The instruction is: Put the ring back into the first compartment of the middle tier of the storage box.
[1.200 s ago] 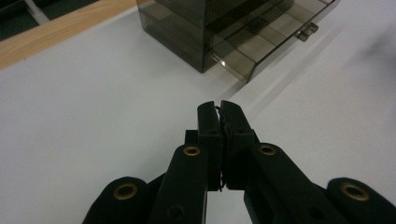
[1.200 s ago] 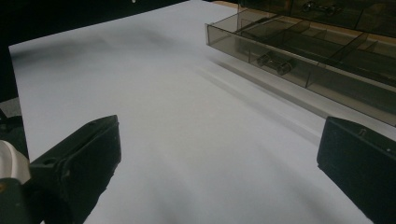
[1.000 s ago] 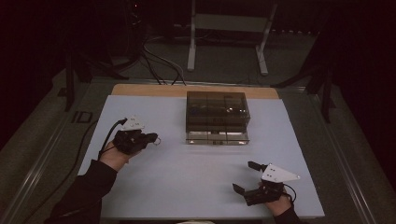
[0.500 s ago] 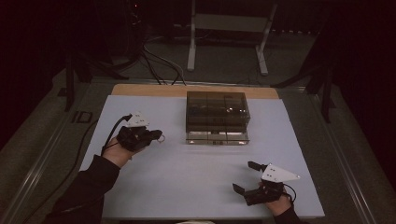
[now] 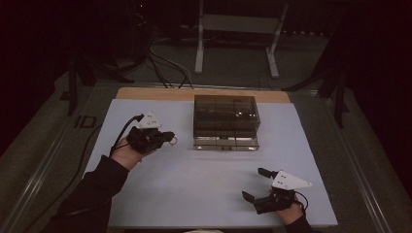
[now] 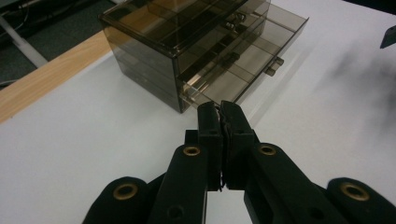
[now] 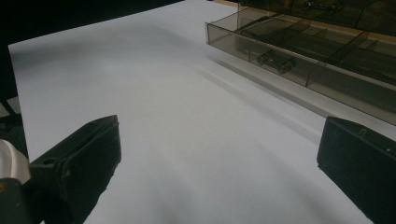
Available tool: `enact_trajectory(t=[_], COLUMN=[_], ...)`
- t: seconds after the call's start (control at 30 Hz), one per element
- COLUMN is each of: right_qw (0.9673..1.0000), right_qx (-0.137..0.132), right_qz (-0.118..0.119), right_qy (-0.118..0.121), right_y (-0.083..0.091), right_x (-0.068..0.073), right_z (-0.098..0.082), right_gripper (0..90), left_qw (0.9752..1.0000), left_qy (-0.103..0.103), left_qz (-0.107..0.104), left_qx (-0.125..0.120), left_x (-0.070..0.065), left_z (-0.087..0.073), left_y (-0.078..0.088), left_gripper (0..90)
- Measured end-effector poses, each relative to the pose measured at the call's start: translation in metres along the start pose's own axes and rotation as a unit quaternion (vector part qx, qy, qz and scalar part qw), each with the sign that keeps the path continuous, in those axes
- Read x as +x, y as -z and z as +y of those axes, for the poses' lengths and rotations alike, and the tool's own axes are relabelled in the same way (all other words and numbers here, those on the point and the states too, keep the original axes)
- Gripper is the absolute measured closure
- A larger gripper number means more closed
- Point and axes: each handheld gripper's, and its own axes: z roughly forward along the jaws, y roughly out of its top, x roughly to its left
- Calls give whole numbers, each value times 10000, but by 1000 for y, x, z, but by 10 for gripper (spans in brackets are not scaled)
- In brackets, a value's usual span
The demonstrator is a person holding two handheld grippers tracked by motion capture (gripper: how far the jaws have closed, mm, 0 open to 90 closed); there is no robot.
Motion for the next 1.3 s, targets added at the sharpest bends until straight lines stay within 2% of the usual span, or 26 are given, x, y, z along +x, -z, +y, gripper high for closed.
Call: enact_trajectory(t=[0.73, 1.3], right_qw=[10000, 10000], right_qx=[2, 16], right_qz=[8, -2], right_qy=[11, 20], right_y=[0, 1], right_x=[0, 1], right_z=[0, 0], right_gripper=[0, 0], left_qw=[9996, 9991], left_qy=[-147, -181], left_qz=[-203, -336], left_qx=[-118, -193], left_x=[-9, -12], left_z=[23, 39], left_y=[-12, -26], left_gripper=[900, 900])
